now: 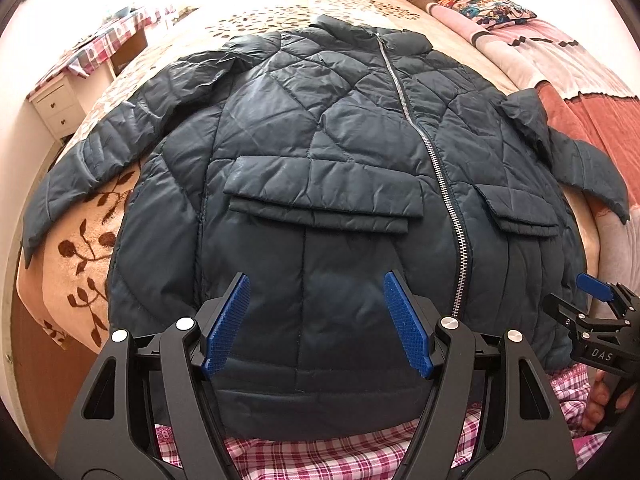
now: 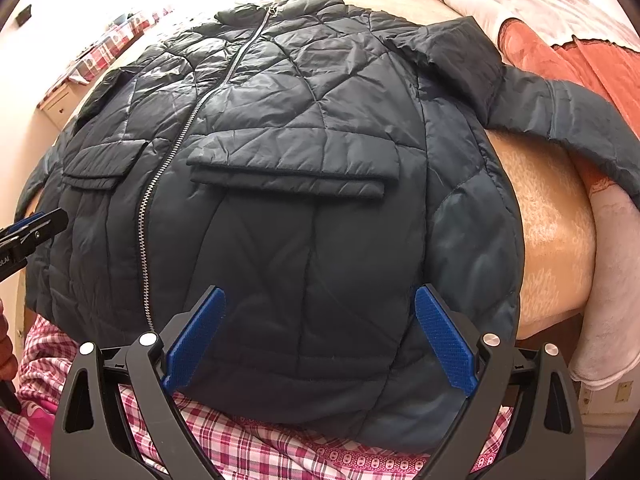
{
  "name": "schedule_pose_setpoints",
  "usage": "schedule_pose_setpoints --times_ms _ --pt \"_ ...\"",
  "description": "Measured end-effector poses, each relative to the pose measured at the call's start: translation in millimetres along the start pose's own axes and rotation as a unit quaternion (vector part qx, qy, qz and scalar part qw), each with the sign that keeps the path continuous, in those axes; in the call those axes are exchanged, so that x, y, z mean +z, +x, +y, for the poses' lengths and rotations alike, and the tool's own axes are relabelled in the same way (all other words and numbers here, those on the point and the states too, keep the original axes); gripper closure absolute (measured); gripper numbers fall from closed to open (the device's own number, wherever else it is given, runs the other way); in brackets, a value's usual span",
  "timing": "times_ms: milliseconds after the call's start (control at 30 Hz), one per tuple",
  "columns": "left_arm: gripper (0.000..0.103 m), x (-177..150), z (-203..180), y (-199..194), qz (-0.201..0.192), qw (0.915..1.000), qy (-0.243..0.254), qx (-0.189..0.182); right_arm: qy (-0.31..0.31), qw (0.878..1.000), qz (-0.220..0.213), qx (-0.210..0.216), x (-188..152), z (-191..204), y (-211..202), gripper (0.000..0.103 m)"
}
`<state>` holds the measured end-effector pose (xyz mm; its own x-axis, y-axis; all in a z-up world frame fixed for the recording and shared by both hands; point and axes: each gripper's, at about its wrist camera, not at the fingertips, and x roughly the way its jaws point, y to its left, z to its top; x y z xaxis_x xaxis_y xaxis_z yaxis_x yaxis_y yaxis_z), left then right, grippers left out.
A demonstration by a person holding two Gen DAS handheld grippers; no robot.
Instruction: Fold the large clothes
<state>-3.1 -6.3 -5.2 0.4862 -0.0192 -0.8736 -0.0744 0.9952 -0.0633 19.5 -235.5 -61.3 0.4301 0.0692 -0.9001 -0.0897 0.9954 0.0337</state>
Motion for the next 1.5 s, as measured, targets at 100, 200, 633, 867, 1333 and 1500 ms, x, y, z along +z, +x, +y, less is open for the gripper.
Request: schedule_pose_setpoints --times_ms 100,200,633,867,1333,1500 --pt "0.033 -0.2 -0.1 0.0 0.000 1.0000 -0.001 0.000 0.000 1.000 0.000 0.000 -0.5 -0.4 0.3 0.010" --pt "0.033 -1.0 -0.5 0.4 0.001 1.0000 -0.001 0.000 0.000 1.000 0.000 0.000 -0.2 -0.3 0.5 0.010" --pt "0.033 -4.4 -1.1 1.9 0.002 1.0000 0.000 0.000 0.001 1.000 0.000 0.003 -2.0 -0.3 1.4 0.010" --pt "0.033 -5.0 0.8 3.9 0.005 1.0000 -0.001 -0.001 0.002 1.000 0.001 0.003 -1.3 -0.7 1.7 0.010" --pt "0.033 -5.7 1.2 4.1 0.006 1.0000 -0.001 -0.001 0.003 1.000 0.001 0.004 -1.6 -1.0 1.4 0.010" --pt "0.033 -5.0 1.3 4.0 0.006 1.0000 -0.001 -0.001 0.003 1.000 0.002 0.005 -0.9 -1.8 1.5 0.010"
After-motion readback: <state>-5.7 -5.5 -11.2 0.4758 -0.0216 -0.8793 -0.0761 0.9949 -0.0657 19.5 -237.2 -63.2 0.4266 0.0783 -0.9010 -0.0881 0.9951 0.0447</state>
